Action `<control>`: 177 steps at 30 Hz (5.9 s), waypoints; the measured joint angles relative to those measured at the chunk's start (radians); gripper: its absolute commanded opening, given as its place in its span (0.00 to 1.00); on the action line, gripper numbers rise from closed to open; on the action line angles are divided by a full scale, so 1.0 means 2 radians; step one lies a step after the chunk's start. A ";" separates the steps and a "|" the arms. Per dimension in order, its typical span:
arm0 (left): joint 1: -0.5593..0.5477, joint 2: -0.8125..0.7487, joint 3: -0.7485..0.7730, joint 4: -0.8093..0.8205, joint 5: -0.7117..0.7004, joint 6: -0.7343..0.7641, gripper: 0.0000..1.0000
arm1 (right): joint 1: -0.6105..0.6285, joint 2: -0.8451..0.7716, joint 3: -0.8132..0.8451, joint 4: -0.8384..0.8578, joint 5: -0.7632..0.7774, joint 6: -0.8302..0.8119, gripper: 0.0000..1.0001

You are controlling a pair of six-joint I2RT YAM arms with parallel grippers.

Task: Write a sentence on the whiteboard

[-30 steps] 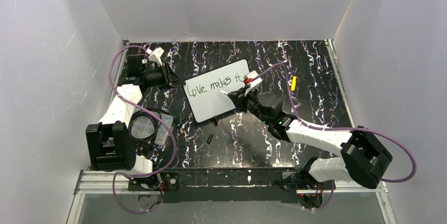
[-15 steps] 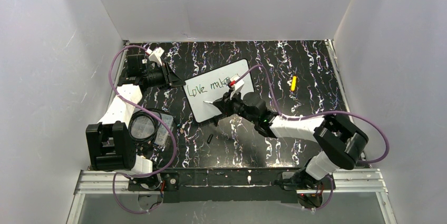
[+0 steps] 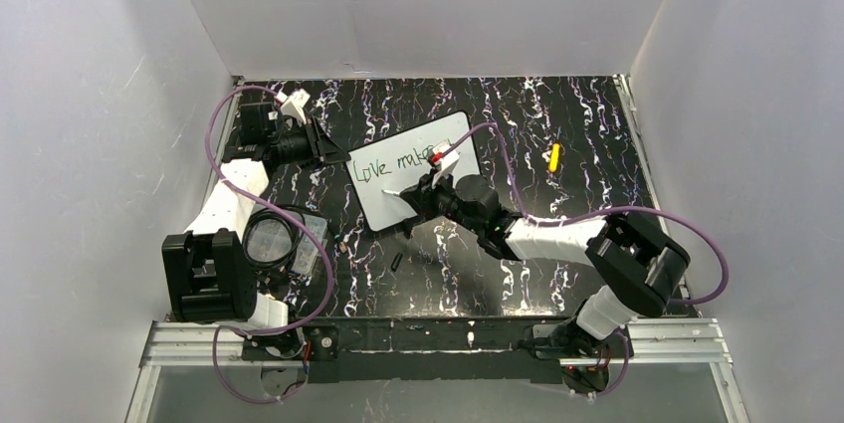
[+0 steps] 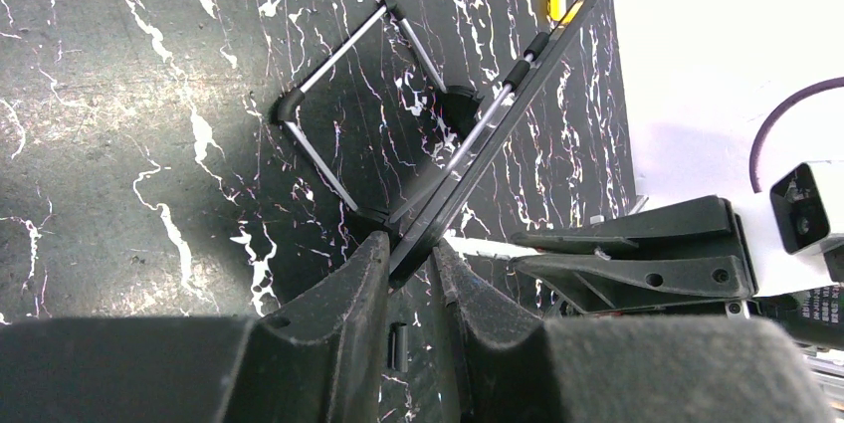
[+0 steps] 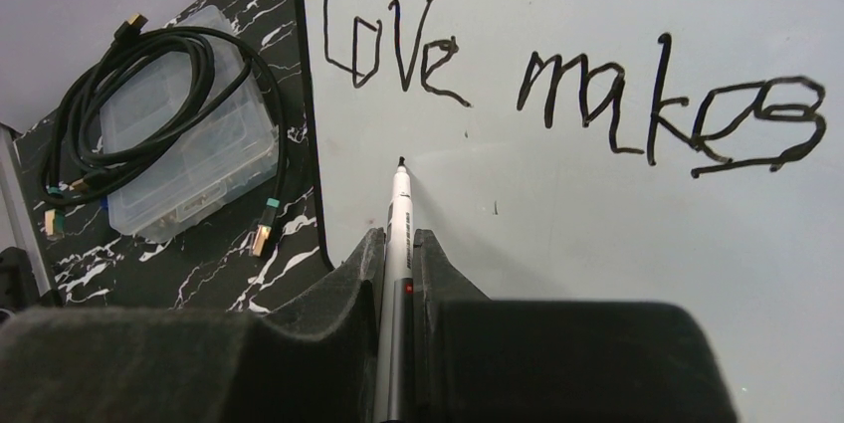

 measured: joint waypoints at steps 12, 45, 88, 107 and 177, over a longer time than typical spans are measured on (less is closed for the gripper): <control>0.000 0.000 0.000 0.000 0.000 0.000 0.19 | 0.021 0.000 -0.034 -0.008 0.014 0.013 0.01; 0.000 0.000 0.000 0.000 0.000 0.000 0.19 | 0.031 -0.019 -0.065 0.010 0.074 0.021 0.01; 0.000 0.000 0.000 0.000 0.000 0.000 0.19 | 0.055 -0.034 -0.062 0.030 0.130 0.008 0.01; 0.000 0.000 0.000 0.000 0.000 0.000 0.19 | 0.057 -0.028 -0.067 0.011 0.156 0.008 0.01; 0.000 0.000 0.000 0.001 0.000 0.000 0.19 | 0.058 -0.026 -0.069 0.008 0.151 -0.001 0.01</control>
